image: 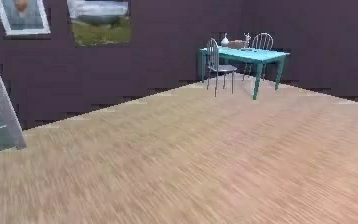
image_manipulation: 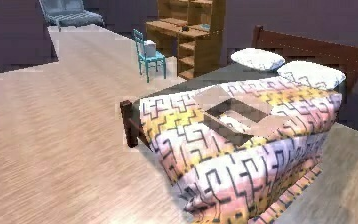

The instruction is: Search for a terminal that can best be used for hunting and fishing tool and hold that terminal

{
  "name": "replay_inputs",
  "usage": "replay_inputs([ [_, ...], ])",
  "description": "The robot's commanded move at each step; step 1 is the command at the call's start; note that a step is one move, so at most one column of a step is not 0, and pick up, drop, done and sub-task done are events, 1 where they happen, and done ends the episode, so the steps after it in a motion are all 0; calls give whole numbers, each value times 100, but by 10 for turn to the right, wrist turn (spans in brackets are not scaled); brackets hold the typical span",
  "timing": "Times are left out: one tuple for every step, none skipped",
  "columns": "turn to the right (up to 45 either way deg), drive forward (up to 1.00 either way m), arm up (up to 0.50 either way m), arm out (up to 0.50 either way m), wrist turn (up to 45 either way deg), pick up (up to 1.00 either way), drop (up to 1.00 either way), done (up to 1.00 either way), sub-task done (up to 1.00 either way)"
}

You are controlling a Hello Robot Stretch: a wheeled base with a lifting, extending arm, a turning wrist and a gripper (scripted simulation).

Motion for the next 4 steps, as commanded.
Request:
replay_inputs([
  [450, 0, 0, 0, 0, 0, 0, 0, 0],
  [60, 0, 0, 0, 0, 0, 0, 0, 0],
  [0, 100, 0, 0, 0, 0, 0, 0, 0],
  [90, 0, 0, 0, 0, 0, 0, 0, 0],
])
